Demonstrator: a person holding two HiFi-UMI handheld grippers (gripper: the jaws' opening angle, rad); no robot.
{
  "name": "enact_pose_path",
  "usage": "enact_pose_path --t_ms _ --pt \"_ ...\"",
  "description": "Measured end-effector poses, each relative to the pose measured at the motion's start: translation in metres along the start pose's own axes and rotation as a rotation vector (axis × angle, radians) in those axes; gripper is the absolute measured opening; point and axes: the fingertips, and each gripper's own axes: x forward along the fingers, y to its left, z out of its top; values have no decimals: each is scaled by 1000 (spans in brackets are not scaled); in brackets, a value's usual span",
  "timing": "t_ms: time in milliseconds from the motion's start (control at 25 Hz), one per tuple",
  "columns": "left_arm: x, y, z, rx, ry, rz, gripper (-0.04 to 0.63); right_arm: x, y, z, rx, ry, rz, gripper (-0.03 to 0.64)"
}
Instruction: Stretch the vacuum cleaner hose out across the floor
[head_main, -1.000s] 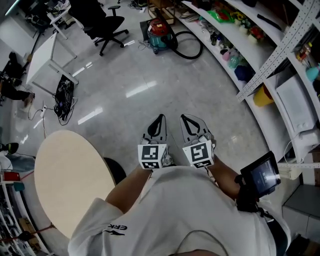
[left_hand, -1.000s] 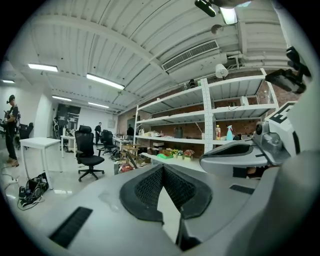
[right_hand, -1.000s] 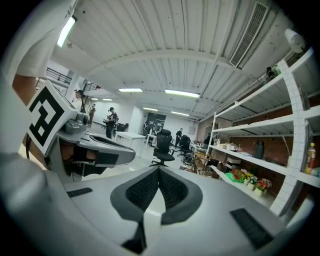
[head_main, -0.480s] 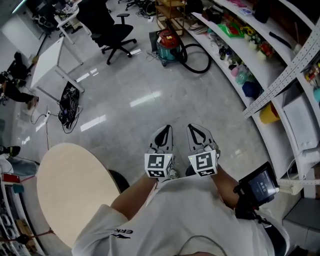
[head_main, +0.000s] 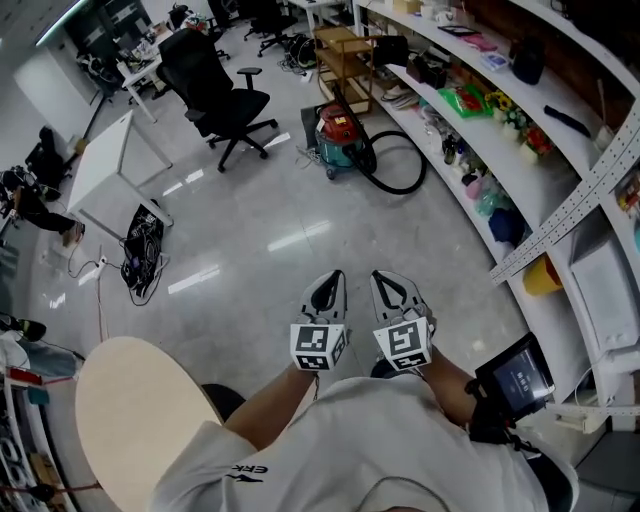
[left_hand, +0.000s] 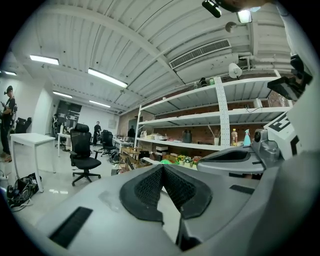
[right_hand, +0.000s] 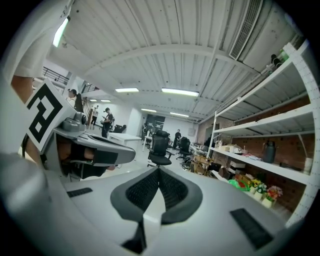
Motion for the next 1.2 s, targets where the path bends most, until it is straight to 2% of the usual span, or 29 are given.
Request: enact_pose_path --t_ms 280,640,880,1200 --pt "93 0 25 7 -22 15 2 49 -81 3 -5 -18 10 0" --pt "157 11 24 11 14 53 2 96 -134 -14 26 1 40 1" --pt "198 38 27 5 22 43 2 141 -155 -20 40 28 30 0" --pt "270 109 44 -7 14 8 2 233 -183 -4 40 48 -18 1"
